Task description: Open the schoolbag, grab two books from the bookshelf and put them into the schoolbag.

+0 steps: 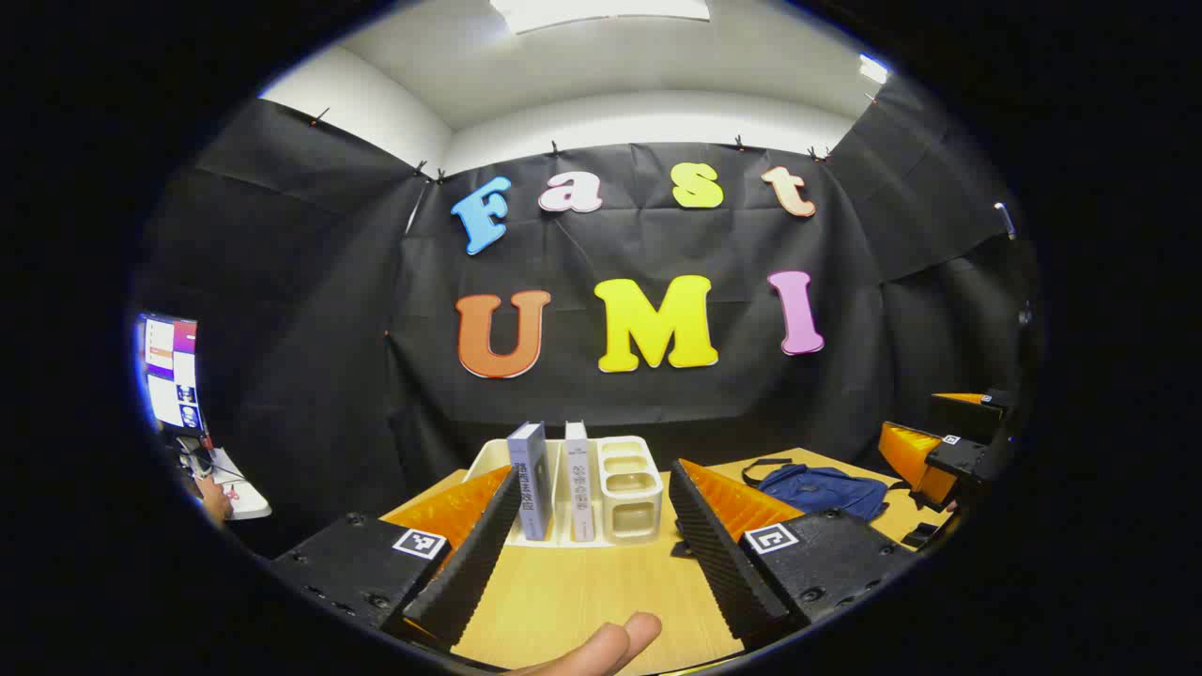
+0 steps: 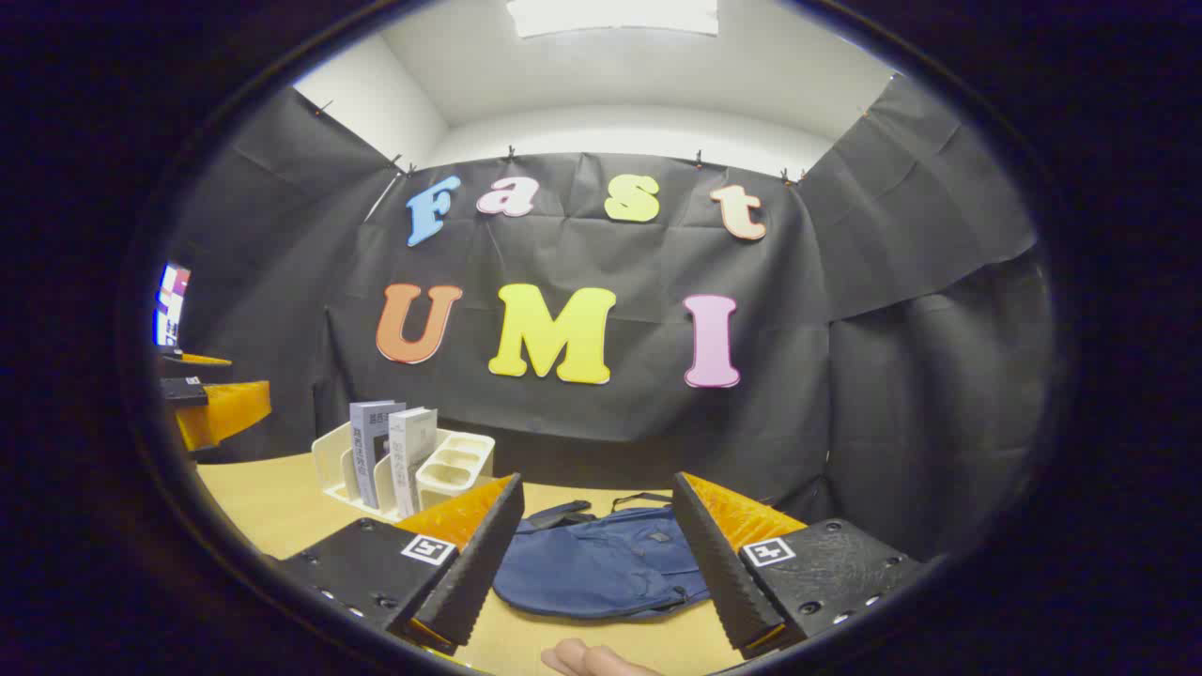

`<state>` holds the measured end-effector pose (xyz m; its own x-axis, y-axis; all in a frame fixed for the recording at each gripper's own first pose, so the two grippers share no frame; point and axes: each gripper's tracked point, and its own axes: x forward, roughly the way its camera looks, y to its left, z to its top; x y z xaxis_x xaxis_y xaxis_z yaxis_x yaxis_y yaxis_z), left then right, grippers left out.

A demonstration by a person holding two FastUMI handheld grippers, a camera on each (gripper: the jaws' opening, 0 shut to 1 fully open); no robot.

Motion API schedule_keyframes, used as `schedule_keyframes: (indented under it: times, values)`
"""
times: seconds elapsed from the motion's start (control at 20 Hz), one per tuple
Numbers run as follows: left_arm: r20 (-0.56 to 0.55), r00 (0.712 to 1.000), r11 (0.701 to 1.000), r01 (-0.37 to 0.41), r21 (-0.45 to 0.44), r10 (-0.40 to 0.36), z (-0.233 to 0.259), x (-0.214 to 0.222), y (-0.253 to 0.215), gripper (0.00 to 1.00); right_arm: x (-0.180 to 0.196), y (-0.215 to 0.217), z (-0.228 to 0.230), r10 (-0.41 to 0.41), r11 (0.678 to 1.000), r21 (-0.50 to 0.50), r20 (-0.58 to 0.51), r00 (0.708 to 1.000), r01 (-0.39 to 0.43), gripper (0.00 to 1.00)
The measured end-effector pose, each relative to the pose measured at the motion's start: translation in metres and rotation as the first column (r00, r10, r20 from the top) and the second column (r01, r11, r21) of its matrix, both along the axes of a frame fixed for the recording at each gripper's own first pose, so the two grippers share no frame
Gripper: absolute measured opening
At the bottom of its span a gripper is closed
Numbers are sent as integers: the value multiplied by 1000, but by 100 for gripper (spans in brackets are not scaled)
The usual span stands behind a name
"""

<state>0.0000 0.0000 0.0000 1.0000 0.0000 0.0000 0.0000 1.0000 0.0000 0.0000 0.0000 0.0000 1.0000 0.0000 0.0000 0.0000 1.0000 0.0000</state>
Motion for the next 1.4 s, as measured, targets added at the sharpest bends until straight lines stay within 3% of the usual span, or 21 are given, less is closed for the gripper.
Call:
schedule_keyframes:
  times: [0.05,0.2,0.6,0.85,1.2,1.4]
  values:
    - [-6,1000,1000,-3,-8,3,-2,-1,5,99,1,1,-3,-6,1000,1,-12,1000,6,95]
    - [-20,1000,999,23,-22,-24,-8,2,9,99,8,2,-10,-21,1000,-1,-48,999,21,95]
    - [-53,998,999,-18,-48,16,-16,11,36,99,33,13,-44,-42,996,-84,-135,990,31,95]
    - [-64,998,999,-1,-41,-2,-19,12,31,99,52,46,-79,14,994,-102,-214,977,-37,95]
    - [-66,998,1000,18,-24,-20,-20,12,22,99,77,106,-170,75,949,-252,-405,911,-190,98]
    - [-79,996,999,31,-24,-33,-24,17,15,99,97,114,-210,39,945,-263,-499,866,-194,95]
